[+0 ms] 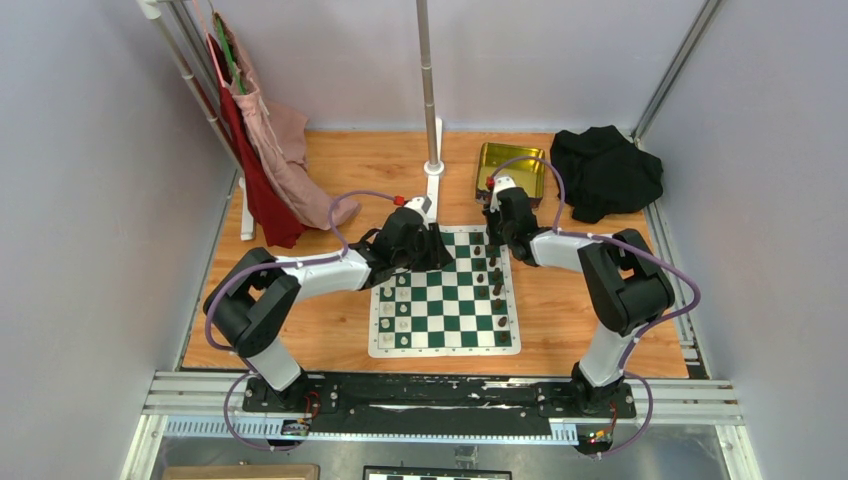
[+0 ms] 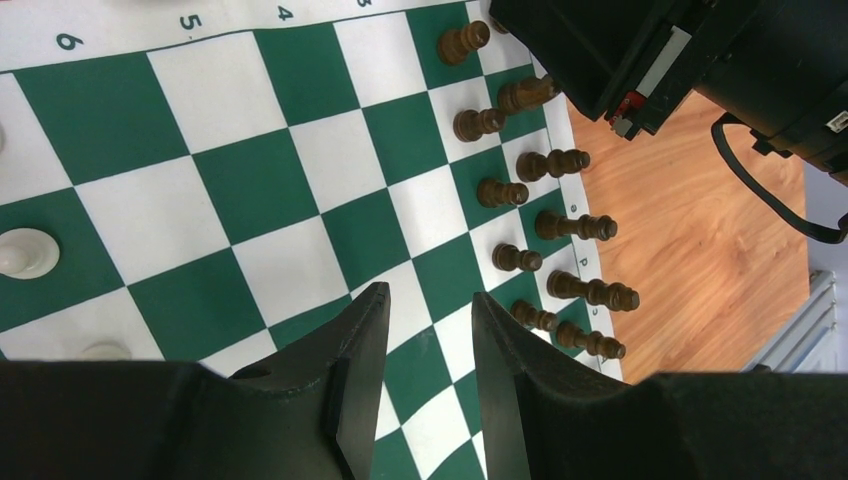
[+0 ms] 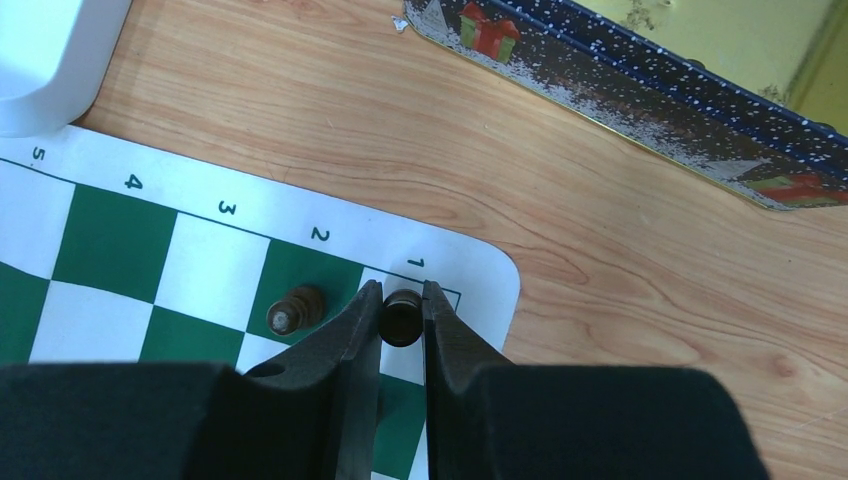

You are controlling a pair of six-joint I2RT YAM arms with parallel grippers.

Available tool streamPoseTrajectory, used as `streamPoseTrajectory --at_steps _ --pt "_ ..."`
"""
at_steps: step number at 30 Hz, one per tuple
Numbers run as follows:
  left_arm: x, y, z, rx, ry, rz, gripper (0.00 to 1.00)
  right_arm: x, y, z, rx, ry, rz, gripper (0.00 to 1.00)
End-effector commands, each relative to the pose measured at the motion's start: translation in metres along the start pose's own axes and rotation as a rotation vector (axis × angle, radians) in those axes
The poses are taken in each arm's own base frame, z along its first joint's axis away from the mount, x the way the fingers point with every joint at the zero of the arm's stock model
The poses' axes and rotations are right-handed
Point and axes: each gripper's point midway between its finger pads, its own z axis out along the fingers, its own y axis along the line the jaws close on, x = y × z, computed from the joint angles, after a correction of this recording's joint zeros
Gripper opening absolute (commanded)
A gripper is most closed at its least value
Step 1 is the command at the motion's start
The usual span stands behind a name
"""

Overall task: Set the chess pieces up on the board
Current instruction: Place the chess piece on the chessboard, then adjust the storage box at the center of the board.

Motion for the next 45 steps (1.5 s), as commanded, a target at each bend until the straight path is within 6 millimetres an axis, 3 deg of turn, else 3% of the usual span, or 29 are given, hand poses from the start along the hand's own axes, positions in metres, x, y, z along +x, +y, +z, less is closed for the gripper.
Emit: streamPoseTrajectory --at_steps 1,5,10,18,36,41,45 --pt "-0.014 -0.013 0.005 0.026 -0.041 0.025 0.41 0.004 -0.007 0.002 0.018 0.016 0.02 0.11" --pt "-0.014 -0.012 0.005 0.023 -0.042 0.025 0.41 -0.001 -0.007 0.001 0.015 0.006 0.022 0.27" --pt "-0.012 -0.011 0.006 0.019 -0.039 0.023 0.41 -0.004 -0.004 -0.001 0.001 0.003 0.022 0.34" --pt "-0.012 -0.01 0.005 0.018 -0.041 0.021 0.41 -0.008 -0.001 -0.002 -0.016 -0.002 0.029 0.36" --pt "-0.019 -0.017 0.001 0.035 -0.056 0.018 0.41 -0.049 -0.002 -0.033 -0.02 -0.082 0.022 0.36" --pt "-0.028 -0.025 -0.006 0.053 -0.079 0.018 0.41 -0.07 -0.003 -0.047 -0.013 -0.131 0.027 0.36" --pt "-0.049 -0.037 -0.014 0.061 -0.125 0.029 0.42 -0.098 -0.014 -0.057 0.048 -0.162 0.017 0.41"
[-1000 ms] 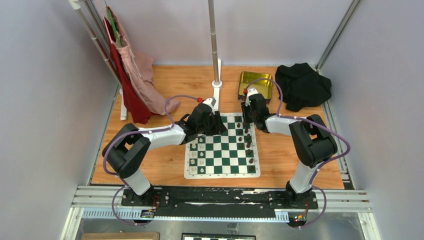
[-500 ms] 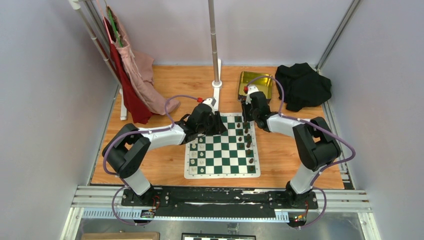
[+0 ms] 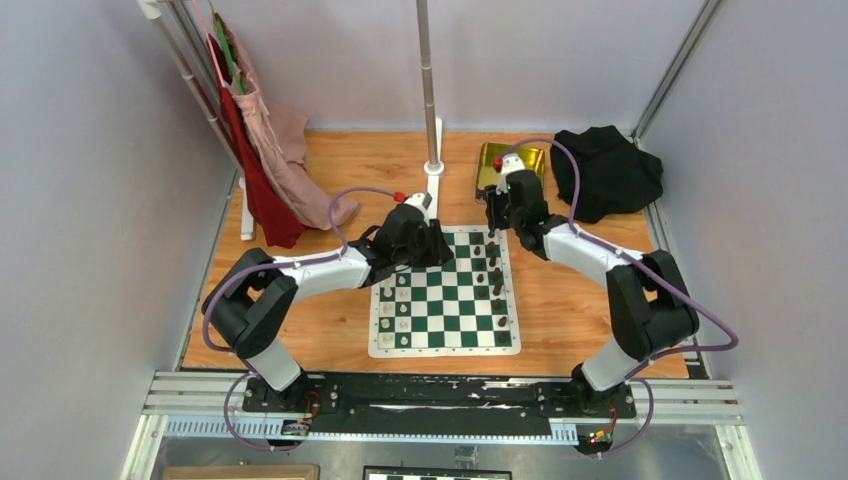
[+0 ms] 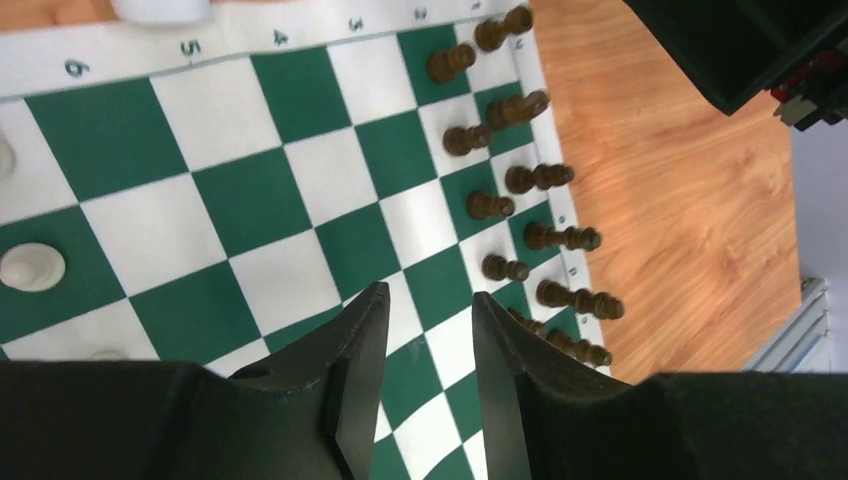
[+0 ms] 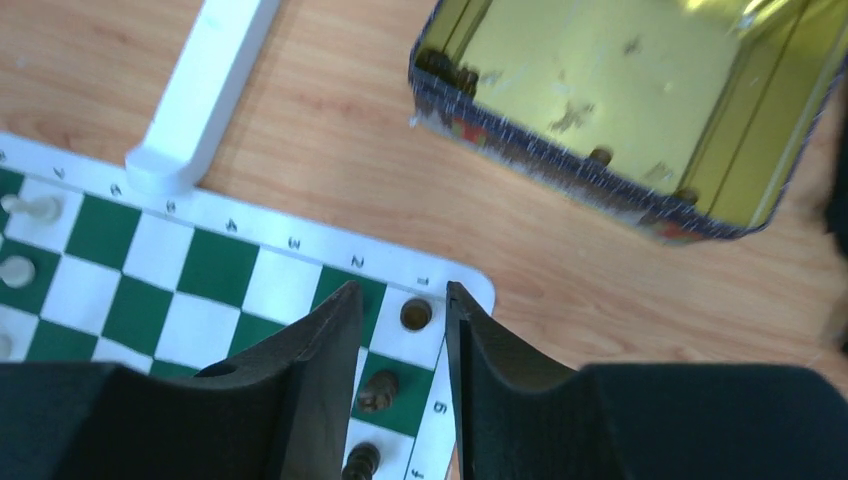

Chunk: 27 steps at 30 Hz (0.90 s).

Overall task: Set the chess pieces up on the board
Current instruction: Adjust the storage box at the center of the board.

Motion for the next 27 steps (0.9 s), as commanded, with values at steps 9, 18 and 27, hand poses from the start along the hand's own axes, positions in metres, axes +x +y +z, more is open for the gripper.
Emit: streamPoseTrajectory --at_steps 9,18,27 --pt "-0.102 -0.051 0.001 0.04 -0.135 0.045 0.45 -0.104 -0.051 0.013 0.161 -0.014 0.017 0.49" --pt "-0.117 -0.033 0.017 -0.004 -0.013 -0.092 0.46 -0.101 -0.08 0.065 0.102 0.139 -0.137 0.49" --pt "-0.125 -0.026 -0.035 -0.061 -0.016 -0.111 0.47 -0.092 -0.077 0.033 -0.068 0.173 -0.277 0.52"
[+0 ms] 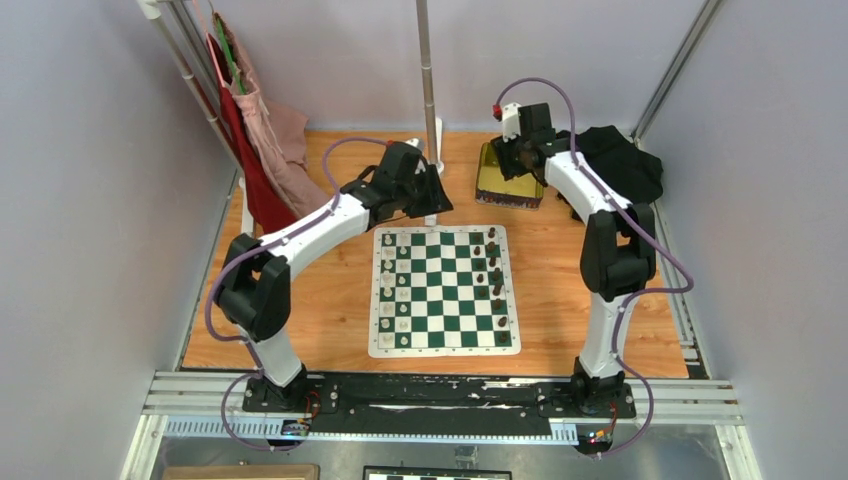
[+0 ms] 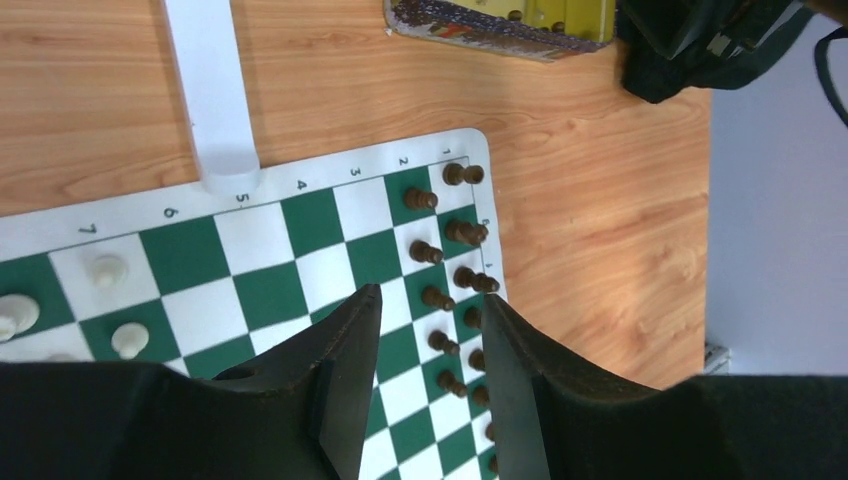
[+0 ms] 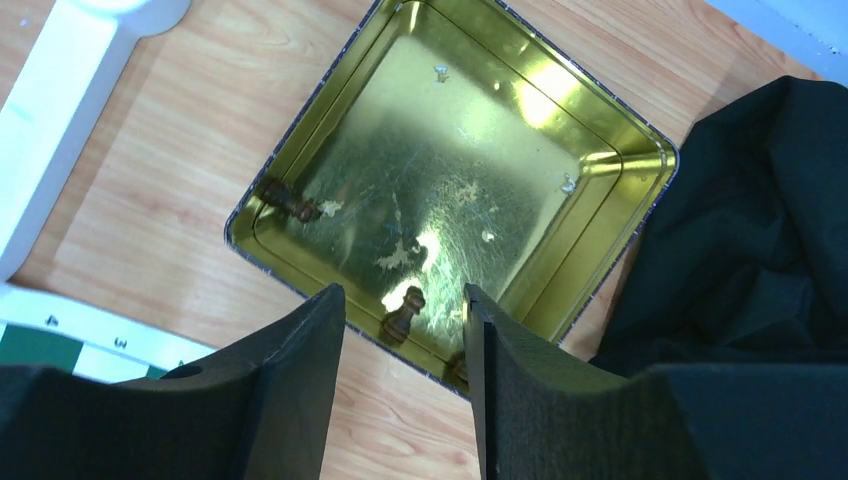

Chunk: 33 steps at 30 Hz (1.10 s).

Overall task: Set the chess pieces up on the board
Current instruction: Adjust the storage box at the center of the board.

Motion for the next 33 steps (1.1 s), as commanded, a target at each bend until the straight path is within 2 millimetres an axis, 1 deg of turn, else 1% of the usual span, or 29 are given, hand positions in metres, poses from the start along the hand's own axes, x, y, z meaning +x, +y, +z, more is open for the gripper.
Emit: streamPoseTrajectory --at_steps 1,6,9,10,13,15,20,25,32,33 --pt "-0.013 -0.007 -0.035 0.008 -0.024 -0.001 0.47 0.001 0.005 -0.032 -0.115 -0.005 -0.098 0.52" --pt "-0.006 -0.005 -0.037 0.012 0.012 -0.004 0.47 0.017 0.026 -0.037 -0.242 0.035 -0.126 0.55" --pt "-0.008 -0.005 -0.041 0.013 -0.001 0.001 0.47 0.021 0.033 -0.037 -0.287 0.04 -0.129 0.57" --pt "-0.01 -0.006 -0.043 0.015 -0.005 0.002 0.47 0.023 0.035 -0.034 -0.296 0.051 -0.127 0.57" --pt "-0.014 -0.008 -0.047 0.019 -0.016 0.007 0.47 0.03 0.036 -0.025 -0.302 0.078 -0.121 0.57" --pt "-0.015 -0.009 -0.048 0.027 -0.014 0.007 0.47 0.035 0.036 -0.02 -0.305 0.094 -0.117 0.57" --pt "-0.012 -0.005 -0.047 0.027 -0.001 0.006 0.47 0.046 0.039 -0.007 -0.319 0.124 -0.114 0.57" --pt "-0.009 0.002 -0.044 0.029 0.008 -0.008 0.47 0.054 0.037 0.007 -0.31 0.151 -0.114 0.57" --pt "-0.011 0.019 -0.048 0.015 0.004 -0.03 0.47 0.053 0.027 0.023 -0.269 0.164 -0.129 0.56" --pt "-0.012 0.022 -0.049 0.011 0.003 -0.032 0.47 0.056 0.027 0.026 -0.267 0.172 -0.129 0.56"
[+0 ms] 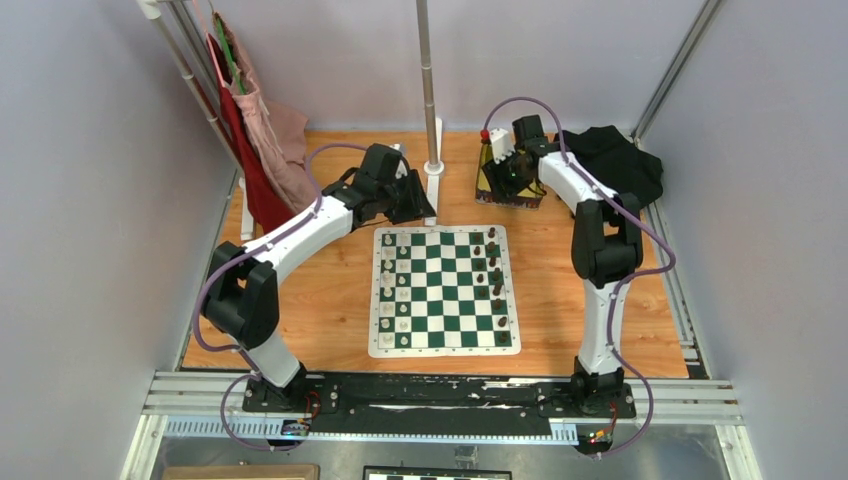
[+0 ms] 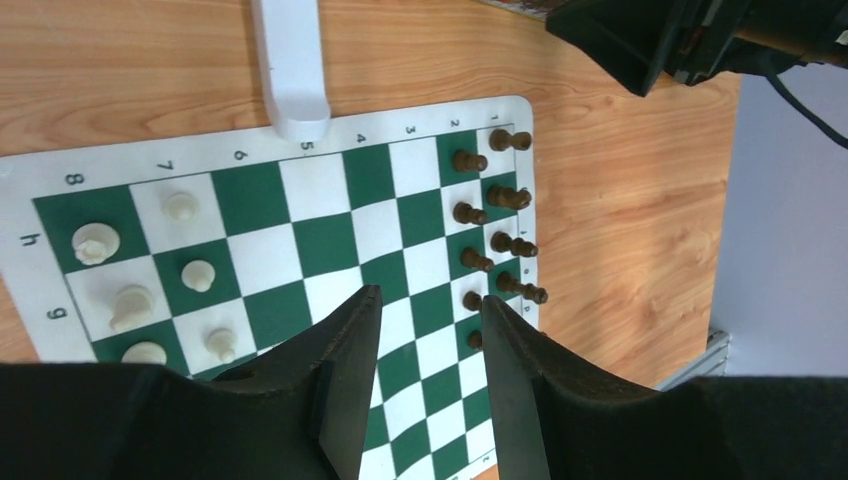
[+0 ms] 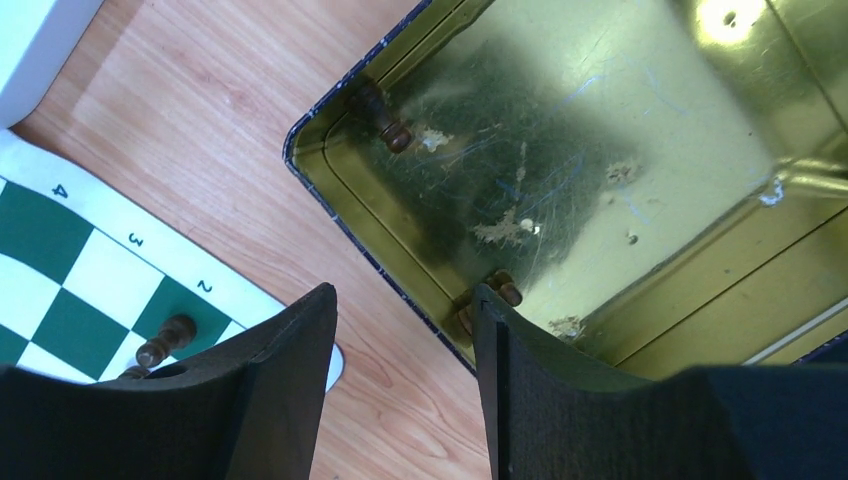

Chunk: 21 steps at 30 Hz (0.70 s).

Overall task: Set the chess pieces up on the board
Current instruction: Adjust the storage box at the center of the board.

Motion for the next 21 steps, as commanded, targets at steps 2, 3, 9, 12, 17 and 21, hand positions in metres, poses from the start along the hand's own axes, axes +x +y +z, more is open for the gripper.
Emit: streamPoseTrajectory --at_steps 2,3,9,12,17,21 --pt "-0.014 0.0 -0.019 0.037 -0.042 0.006 0.47 -0.001 -0.017 0.006 0.043 0.021 -0.009 0.55" --pt "-0.014 0.003 -0.019 0.034 -0.043 0.004 0.47 0.001 -0.018 0.008 0.044 0.027 -0.007 0.54" --pt "-0.013 0.013 -0.019 0.027 -0.036 -0.011 0.47 0.006 -0.024 0.015 0.072 0.052 0.008 0.36" --pt "-0.012 0.016 -0.02 0.025 -0.034 -0.014 0.47 0.008 -0.024 0.017 0.072 0.06 0.013 0.3" --pt "-0.016 0.018 -0.022 0.026 -0.04 -0.017 0.47 0.005 -0.021 0.02 0.068 0.057 0.02 0.2" --pt "-0.019 0.018 -0.024 0.025 -0.042 -0.012 0.47 -0.01 -0.025 0.018 0.088 0.03 0.033 0.16"
